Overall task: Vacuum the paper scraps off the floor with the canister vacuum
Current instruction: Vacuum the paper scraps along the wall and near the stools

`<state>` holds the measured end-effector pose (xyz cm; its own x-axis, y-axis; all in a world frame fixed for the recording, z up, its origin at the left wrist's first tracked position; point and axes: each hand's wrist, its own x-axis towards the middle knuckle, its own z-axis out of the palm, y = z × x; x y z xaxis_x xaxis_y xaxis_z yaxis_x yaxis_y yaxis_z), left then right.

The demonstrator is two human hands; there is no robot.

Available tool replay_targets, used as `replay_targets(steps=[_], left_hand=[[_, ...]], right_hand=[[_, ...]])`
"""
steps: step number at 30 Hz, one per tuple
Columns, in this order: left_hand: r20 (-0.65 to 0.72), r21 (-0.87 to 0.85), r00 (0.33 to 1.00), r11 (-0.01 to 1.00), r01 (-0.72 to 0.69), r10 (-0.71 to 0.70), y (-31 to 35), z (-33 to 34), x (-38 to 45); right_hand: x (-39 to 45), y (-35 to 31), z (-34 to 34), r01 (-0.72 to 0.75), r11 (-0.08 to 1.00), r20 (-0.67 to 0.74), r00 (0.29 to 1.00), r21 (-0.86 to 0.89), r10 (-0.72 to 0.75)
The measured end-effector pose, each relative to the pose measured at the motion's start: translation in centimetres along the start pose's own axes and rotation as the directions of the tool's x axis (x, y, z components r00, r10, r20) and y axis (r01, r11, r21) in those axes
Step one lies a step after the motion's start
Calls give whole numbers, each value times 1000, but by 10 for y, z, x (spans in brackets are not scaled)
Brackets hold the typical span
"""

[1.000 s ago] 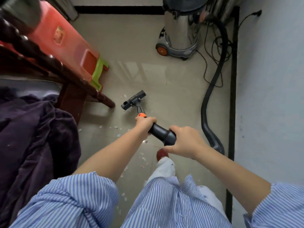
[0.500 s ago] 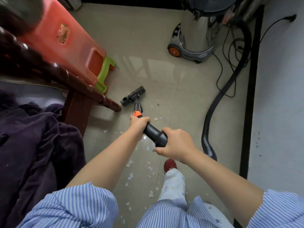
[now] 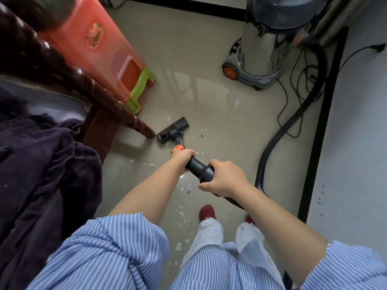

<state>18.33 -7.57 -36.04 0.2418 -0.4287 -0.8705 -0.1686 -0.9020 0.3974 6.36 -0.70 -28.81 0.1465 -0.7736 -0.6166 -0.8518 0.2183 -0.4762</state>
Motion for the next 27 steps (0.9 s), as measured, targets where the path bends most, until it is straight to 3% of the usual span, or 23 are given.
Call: replay_targets(steps=[15,27], left_hand=[[5,-352,1000,936,14,-13,-38,78,-61],[78,-406,997,913,40,-9,-46,172,-121]], right_hand=[[-60,70,-59,211,937,91,977,-277,-193],[-109,147,-109,212,895,110,977,-393,-183]])
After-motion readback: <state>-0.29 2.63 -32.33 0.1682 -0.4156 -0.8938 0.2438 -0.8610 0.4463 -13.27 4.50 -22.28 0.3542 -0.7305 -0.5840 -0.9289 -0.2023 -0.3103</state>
